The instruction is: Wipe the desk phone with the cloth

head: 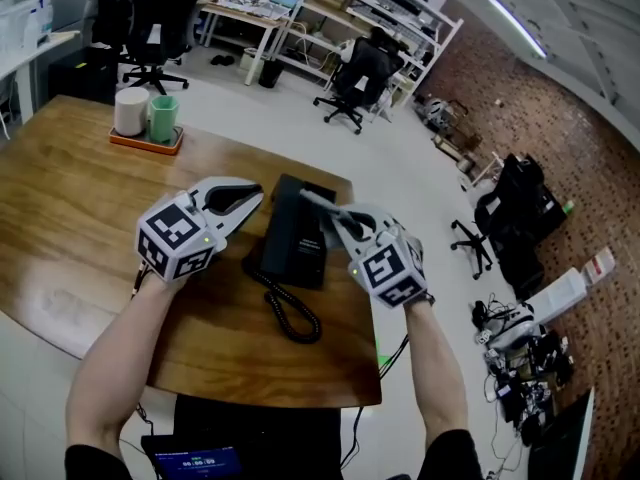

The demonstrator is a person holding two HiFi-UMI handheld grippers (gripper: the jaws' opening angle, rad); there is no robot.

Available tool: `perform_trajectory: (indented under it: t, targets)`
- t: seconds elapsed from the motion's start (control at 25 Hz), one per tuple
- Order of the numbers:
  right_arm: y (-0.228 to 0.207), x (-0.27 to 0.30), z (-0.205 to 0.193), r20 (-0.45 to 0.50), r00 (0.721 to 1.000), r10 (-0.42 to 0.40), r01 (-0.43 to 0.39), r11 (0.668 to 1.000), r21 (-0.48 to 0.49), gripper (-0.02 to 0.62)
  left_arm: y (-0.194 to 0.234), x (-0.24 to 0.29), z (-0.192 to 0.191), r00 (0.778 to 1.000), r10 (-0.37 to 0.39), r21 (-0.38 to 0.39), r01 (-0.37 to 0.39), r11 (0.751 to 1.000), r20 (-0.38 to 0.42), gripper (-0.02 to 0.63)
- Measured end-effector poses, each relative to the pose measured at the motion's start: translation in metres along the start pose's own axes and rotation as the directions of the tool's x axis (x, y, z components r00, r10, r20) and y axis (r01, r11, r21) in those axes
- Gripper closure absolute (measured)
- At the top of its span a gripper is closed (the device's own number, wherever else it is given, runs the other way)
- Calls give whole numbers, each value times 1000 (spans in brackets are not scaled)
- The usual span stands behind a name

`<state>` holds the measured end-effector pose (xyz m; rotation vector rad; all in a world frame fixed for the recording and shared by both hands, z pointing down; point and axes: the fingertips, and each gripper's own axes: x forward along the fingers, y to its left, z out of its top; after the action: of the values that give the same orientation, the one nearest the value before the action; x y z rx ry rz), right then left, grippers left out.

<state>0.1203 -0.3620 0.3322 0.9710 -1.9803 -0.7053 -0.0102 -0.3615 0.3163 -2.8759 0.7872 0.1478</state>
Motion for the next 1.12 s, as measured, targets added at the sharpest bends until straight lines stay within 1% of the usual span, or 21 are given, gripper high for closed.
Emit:
perform_trajectory:
  t: [0.04, 0.08, 0.12, 0.2, 0.28, 0.36, 0.52, 0.68, 0.8, 0.84, 0.88, 0.92, 0.96, 1.04, 1.08, 1.12]
  targets:
    - [-23, 10, -6, -16, 997, -76, 77, 996, 49, 571, 0, -1, -1, 1000, 1, -2, -1, 1000, 1, 598]
    - [-40, 19, -11, -33, 992, -125, 127, 988, 88, 570, -1, -1, -1, 1000, 3, -3, -3, 1000, 2, 598]
    - [-50, 28, -16, -50, 988, -148, 153, 982, 113, 571, -1, -1, -1, 1000, 5, -3, -5, 1000, 3, 598]
    - [-56, 43, -24, -86, 986, -142, 152, 982, 113, 571, -1, 0, 1, 1000, 9, -4, -9, 1000, 4, 598]
    - [-48, 49, -29, -109, 989, -104, 112, 991, 75, 570, -2, 2, 3, 1000, 10, -2, -10, 1000, 3, 598]
    - [-31, 42, -29, -115, 991, -64, 68, 997, 29, 571, -3, 4, 5, 1000, 6, 4, -6, 1000, 2, 598]
    - [17, 17, -25, -109, 993, 54, -59, 997, -46, 571, -3, 3, 5, 1000, 1, 16, -1, 1000, -1, 598]
    - [80, -12, -15, -77, 978, 192, -198, 976, -93, 571, -3, 2, 0, 1000, -10, 23, 11, 1000, -11, 598]
    - [125, -34, -7, -66, 954, 291, -298, 946, -127, 569, -4, -1, -4, 1000, -21, 33, 21, 999, -20, 598]
    - [135, -40, -6, -65, 946, 317, -323, 937, -133, 569, -4, -2, -5, 999, -24, 37, 25, 999, -23, 598]
    - [140, -45, -5, -56, 944, 326, -330, 935, -128, 571, -4, -3, -6, 999, -27, 39, 28, 999, -26, 598]
    - [140, -51, -2, -34, 950, 311, -313, 944, -107, 570, -4, -3, -8, 999, -32, 41, 33, 999, -29, 598]
    - [134, -57, 1, 1, 961, 276, -275, 959, -69, 571, -5, -4, -10, 999, -38, 41, 39, 998, -33, 598]
    - [117, -75, 12, 102, 979, 175, -179, 983, 31, 570, -9, -5, -14, 997, -58, 41, 60, 997, -45, 598]
    - [108, -87, 19, 166, 979, 119, -135, 987, 84, 569, -13, -5, -15, 996, -75, 44, 77, 996, -51, 598]
    - [99, -102, 27, 233, 971, 61, -96, 985, 145, 569, -19, -6, -14, 994, -96, 48, 98, 994, -55, 598]
